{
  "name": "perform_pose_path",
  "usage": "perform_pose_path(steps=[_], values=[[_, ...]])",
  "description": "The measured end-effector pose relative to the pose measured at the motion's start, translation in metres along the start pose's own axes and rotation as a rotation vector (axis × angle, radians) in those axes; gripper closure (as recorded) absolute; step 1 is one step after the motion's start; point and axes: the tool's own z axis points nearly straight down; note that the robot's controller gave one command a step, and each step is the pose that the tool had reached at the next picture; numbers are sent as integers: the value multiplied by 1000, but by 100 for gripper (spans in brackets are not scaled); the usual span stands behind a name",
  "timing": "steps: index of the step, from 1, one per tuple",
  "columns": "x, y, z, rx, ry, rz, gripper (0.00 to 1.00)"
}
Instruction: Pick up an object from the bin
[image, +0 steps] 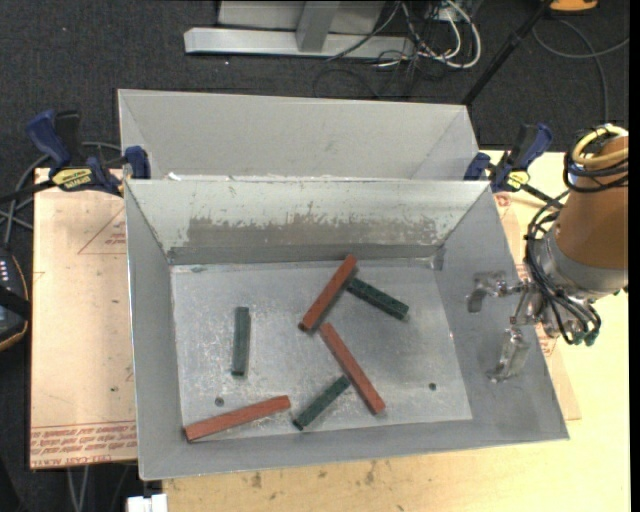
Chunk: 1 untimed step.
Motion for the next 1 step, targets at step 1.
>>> perform_pose_path(steps=[1], values=[[-33, 44, 121, -3, 6, 198, 0]])
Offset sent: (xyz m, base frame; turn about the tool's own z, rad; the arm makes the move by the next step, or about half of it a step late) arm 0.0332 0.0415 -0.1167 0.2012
